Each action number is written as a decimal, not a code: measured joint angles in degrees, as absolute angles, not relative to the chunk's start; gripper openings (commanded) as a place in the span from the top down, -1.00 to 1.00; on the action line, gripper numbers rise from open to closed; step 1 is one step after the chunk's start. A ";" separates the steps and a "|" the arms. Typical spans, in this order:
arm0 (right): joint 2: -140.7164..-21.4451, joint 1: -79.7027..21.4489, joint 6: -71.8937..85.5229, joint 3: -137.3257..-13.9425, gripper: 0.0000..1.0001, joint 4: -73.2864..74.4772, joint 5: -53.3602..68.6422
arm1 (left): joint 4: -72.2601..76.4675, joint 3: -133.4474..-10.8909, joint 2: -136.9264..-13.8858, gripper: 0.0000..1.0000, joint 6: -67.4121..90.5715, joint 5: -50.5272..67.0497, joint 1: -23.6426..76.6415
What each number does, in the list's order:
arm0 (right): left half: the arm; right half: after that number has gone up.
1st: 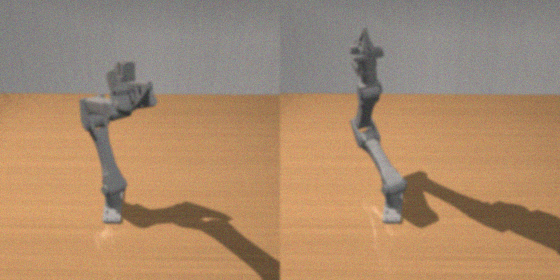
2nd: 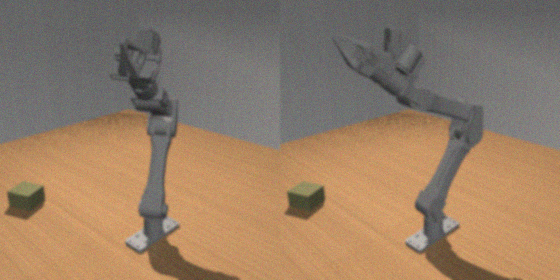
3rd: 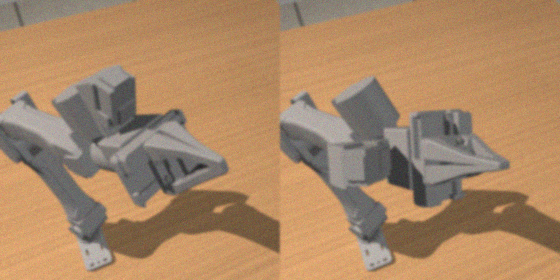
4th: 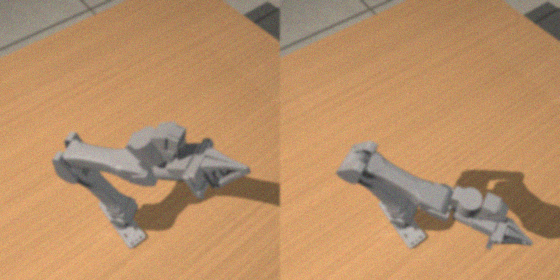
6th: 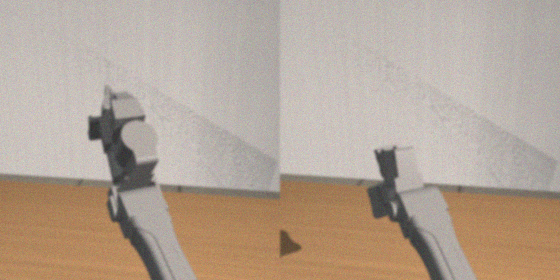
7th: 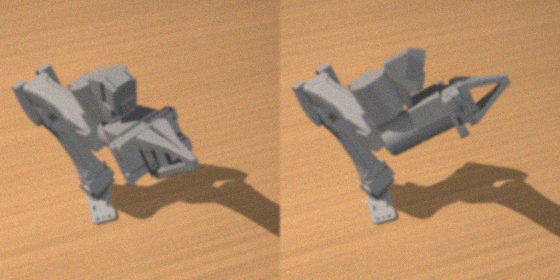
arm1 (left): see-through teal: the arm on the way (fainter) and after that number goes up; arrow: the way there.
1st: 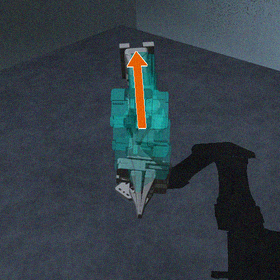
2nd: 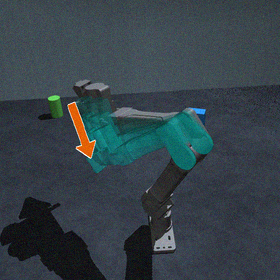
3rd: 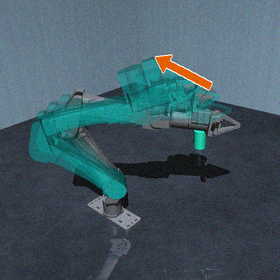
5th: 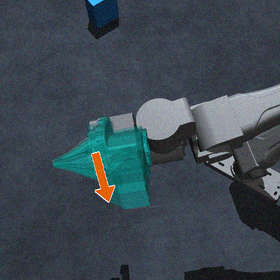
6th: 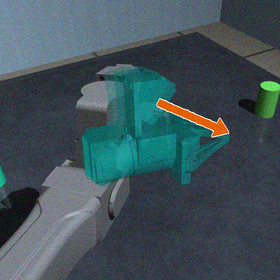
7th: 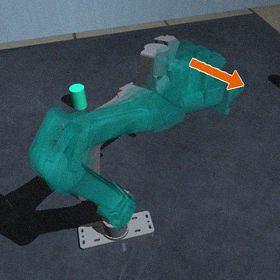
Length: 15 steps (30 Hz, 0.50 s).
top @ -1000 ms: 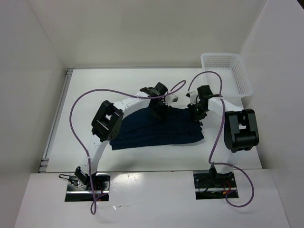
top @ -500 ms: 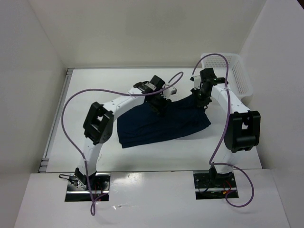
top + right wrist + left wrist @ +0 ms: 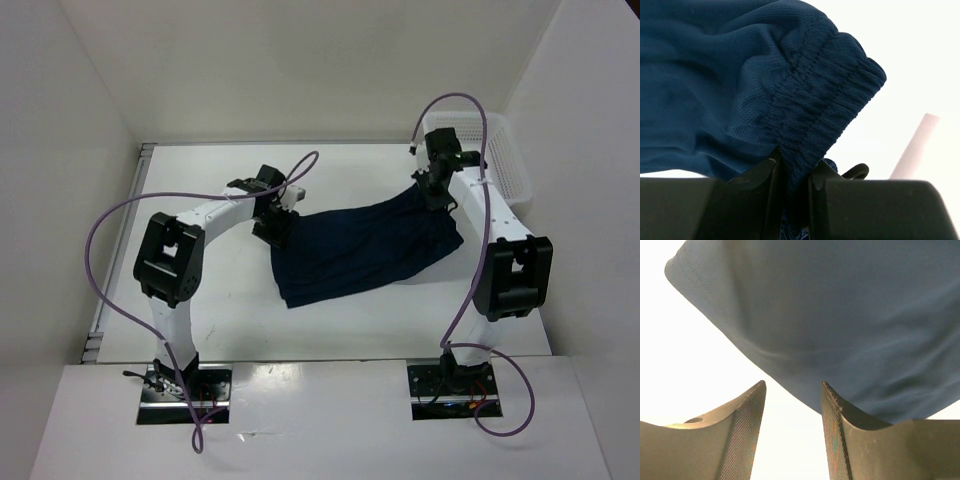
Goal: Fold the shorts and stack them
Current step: Fold the shorts
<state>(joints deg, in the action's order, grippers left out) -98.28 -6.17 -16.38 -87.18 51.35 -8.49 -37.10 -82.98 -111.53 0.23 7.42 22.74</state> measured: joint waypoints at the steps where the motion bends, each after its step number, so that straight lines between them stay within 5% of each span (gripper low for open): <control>1: -98.28 -6.11 -16.67 -88.73 1.00 51.31 -9.17 | -36.49 -82.98 -112.46 -0.11 0.23 7.44 22.81; 9: -98.41 -5.67 -17.17 -95.24 1.00 50.59 -13.80 | -33.78 -89.41 -120.49 -0.11 0.23 9.56 24.71; 15: -100.44 -14.57 -15.42 -95.29 1.00 50.52 -15.62 | -31.53 -98.63 -127.13 0.16 0.32 14.70 26.76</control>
